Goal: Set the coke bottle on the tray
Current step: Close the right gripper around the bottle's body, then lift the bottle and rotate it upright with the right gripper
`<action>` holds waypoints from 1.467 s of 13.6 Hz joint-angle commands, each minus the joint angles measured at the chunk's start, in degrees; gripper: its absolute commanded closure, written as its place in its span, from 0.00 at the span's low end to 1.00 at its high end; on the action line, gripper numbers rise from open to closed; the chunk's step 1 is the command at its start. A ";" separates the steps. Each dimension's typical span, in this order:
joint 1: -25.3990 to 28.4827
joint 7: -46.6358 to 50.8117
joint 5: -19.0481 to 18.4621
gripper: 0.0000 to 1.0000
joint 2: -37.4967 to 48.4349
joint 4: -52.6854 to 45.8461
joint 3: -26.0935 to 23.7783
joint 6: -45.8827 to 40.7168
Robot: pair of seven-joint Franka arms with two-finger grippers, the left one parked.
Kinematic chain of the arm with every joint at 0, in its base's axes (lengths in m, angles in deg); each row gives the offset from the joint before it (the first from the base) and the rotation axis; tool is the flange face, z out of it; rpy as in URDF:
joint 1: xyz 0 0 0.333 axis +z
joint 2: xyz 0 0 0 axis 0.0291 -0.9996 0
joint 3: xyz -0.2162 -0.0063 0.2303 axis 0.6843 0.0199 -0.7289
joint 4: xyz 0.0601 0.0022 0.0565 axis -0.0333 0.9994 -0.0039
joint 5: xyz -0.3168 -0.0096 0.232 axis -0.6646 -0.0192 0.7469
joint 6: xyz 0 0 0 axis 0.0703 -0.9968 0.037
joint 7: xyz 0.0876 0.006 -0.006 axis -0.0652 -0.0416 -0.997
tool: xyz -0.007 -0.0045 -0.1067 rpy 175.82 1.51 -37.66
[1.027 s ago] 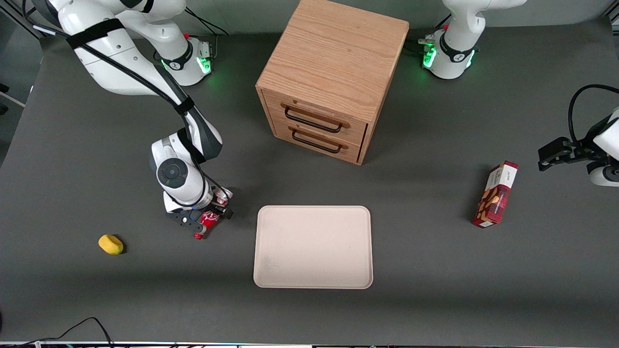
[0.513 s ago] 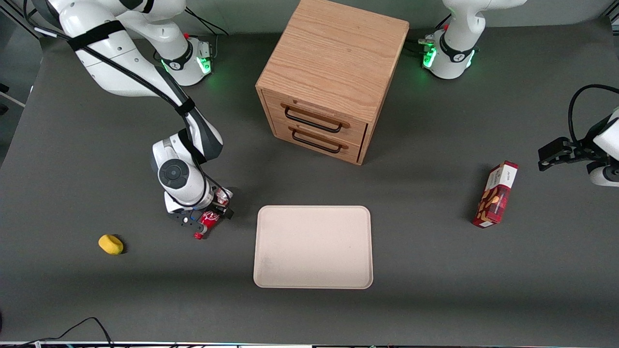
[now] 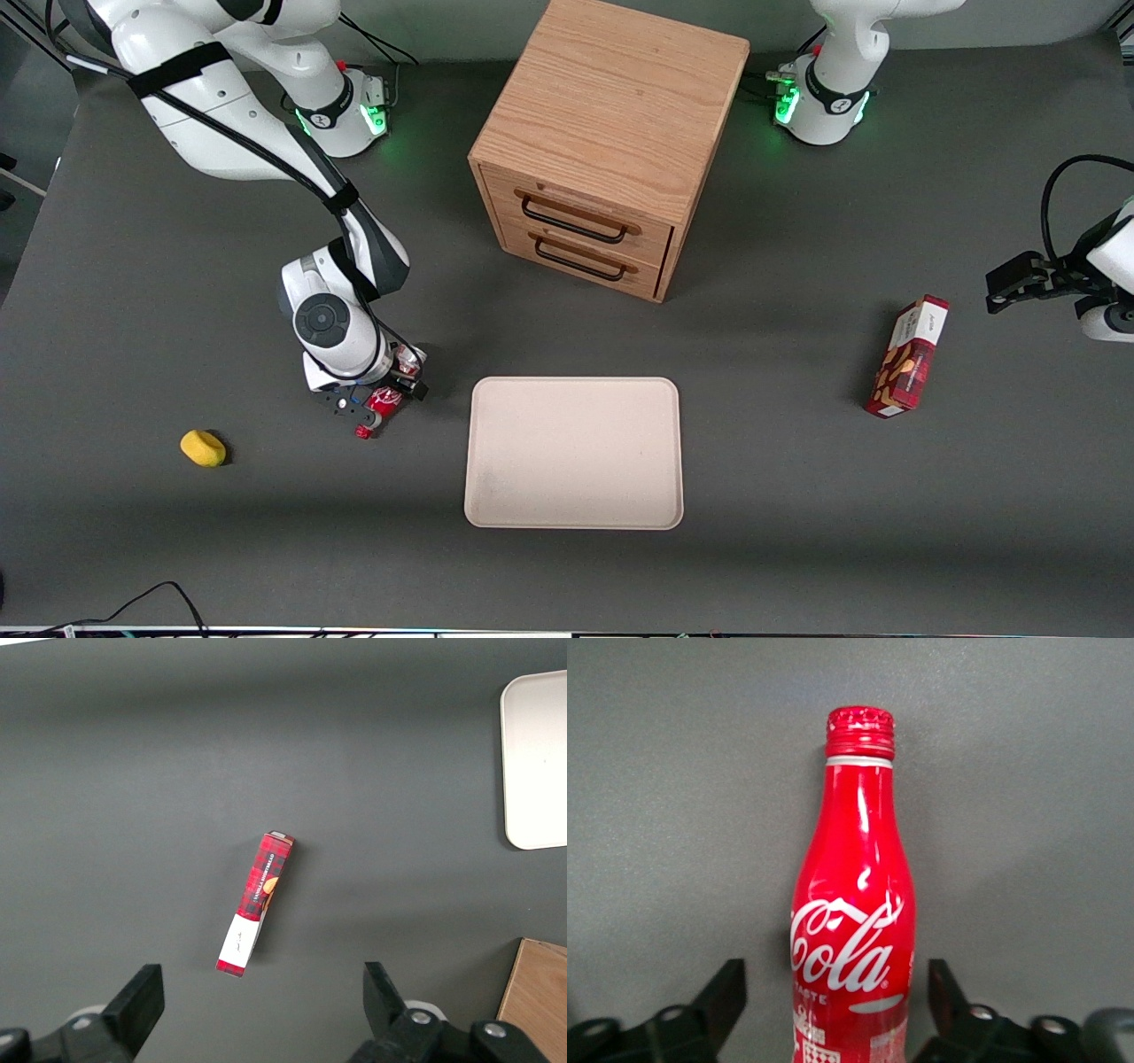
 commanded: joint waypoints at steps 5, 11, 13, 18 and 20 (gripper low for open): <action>0.16 5.41 -5.21 1.00 -0.47 -0.16 0.01 0.40; -0.63 4.71 -5.12 1.00 3.12 0.63 -0.25 -1.79; -2.29 3.83 -4.51 1.00 6.72 0.63 -2.34 -6.96; -15.83 -4.14 4.16 1.00 16.48 -2.08 -16.86 -24.27; -16.28 -11.17 9.88 1.00 20.52 -5.50 -16.25 -32.00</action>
